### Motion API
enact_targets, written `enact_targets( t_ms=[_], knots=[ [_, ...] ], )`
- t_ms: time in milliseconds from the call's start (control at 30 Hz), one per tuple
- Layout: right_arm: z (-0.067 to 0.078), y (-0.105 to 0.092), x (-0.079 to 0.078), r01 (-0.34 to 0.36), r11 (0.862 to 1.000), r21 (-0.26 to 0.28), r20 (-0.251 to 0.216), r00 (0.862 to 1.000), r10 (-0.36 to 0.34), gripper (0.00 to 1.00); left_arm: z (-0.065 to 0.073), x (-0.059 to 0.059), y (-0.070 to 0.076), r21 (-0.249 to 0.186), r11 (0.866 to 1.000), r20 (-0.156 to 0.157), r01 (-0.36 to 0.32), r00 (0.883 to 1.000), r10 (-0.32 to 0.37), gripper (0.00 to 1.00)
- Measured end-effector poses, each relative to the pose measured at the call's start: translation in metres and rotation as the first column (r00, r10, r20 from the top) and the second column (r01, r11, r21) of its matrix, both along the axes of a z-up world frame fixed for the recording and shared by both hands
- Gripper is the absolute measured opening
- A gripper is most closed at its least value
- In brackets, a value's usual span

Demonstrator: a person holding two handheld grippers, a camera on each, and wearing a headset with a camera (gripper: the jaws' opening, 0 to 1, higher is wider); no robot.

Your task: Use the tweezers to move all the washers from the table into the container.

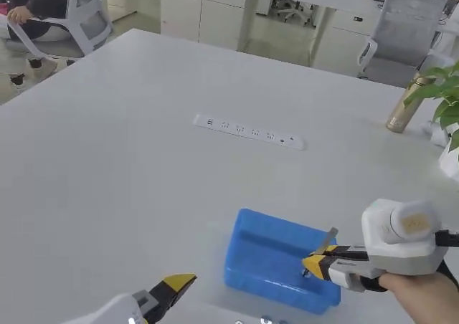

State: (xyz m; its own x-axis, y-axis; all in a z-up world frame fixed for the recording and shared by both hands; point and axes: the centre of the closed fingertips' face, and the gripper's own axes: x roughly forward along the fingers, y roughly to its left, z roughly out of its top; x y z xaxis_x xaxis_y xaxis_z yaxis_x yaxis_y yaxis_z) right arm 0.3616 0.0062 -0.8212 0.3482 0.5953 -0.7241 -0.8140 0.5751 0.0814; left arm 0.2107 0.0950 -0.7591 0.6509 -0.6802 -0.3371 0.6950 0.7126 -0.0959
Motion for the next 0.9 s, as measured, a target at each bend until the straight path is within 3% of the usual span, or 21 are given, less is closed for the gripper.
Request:
enact_targets(
  t_ms=[433, 700, 833, 900],
  knots=[
    [0.009, -0.003, -0.004, 0.024, 1.000, 0.016, 0.021, 0.999, -0.024, 0.05, -0.001, -0.001, -0.001, 0.012, 1.000, -0.003, 0.009, 1.000, -0.009, 0.93],
    [0.040, 0.005, -0.017, 0.020, 0.996, 0.090, 0.070, 0.997, -0.026, 0.04, -0.003, -0.001, -0.001, 0.019, 1.000, -0.007, 0.013, 1.000, -0.013, 0.92],
    [0.049, 0.007, -0.024, -0.018, 0.997, 0.073, 0.100, 0.995, 0.010, 0.04, 0.001, -0.003, -0.006, -0.016, 0.999, -0.006, 0.030, 1.000, -0.030, 0.94],
    [0.055, 0.008, -0.030, -0.033, 0.996, 0.080, 0.108, 0.994, 0.024, 0.04, -0.001, -0.003, -0.004, -0.003, 1.000, -0.006, 0.028, 1.000, -0.028, 0.94]
  ],
)
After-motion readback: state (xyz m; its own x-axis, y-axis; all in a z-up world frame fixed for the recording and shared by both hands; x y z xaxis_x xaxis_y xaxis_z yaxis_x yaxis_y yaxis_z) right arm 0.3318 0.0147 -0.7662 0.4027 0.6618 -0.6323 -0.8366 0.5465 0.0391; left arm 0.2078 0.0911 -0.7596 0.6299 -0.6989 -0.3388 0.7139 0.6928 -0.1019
